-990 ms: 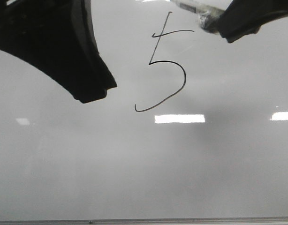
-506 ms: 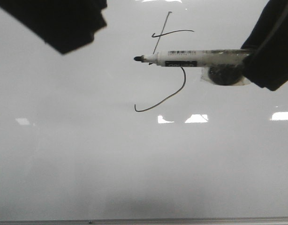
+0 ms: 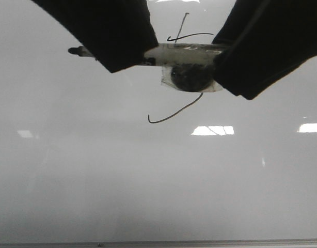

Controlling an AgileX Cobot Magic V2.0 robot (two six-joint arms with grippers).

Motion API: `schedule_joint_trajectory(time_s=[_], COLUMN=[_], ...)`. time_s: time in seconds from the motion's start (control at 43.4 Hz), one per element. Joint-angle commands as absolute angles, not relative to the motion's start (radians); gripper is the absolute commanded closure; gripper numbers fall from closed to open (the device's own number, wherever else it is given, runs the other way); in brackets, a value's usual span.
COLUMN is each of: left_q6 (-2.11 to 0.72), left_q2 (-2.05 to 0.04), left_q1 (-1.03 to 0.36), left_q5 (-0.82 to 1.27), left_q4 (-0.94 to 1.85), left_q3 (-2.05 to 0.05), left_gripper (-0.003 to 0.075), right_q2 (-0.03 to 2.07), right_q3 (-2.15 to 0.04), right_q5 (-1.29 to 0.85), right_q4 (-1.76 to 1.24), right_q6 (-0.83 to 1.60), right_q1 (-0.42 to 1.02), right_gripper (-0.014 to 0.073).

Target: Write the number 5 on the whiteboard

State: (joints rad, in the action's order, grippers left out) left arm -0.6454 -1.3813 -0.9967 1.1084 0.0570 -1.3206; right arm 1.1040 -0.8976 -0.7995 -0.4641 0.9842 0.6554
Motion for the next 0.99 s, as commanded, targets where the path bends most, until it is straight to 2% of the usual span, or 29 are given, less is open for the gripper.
schedule_joint_trajectory(time_s=[0.0,0.391,0.622,0.714,0.783,0.829,0.967], left_q6=[-0.655,-0.668,-0.669,-0.669,-0.669,-0.669,-0.669], left_q2=[-1.373,-1.390,-1.390,-1.390,-1.390,-1.390,-1.390], left_q1=[-1.005,-1.005,-1.005,-1.005,-1.005,-1.005,-1.003], left_q5=[1.072,1.049,1.049,1.049,1.049,1.049,1.049], left_q4=[0.076,0.097,0.097,0.097,0.097,0.097,0.097], left_q3=[-1.355,-1.355,-1.355,-1.355,-1.355,-1.355,-1.355], left_gripper=[0.0356,0.0478,0.0649,0.0690,0.0692,0.0692,0.0692], right_q2=[1.082,1.082,1.082,1.082,1.082,1.082,1.082], right_q3=[-0.924,-0.924,-0.924,-0.924,-0.924,-0.924,-0.924], right_q5=[-0.747,-0.747,-0.750,-0.749,-0.748,-0.745,-0.732], right_q4=[-0.510,-0.515,-0.515,-0.515,-0.516,-0.517,-0.516], right_q6=[0.996,0.996,0.996,0.996,0.995,0.982,0.907], right_q1=[0.657,0.657,0.657,0.657,0.657,0.657,0.654], right_gripper=[0.0653,0.0653,0.0653,0.0649,0.0608,0.0546,0.0269])
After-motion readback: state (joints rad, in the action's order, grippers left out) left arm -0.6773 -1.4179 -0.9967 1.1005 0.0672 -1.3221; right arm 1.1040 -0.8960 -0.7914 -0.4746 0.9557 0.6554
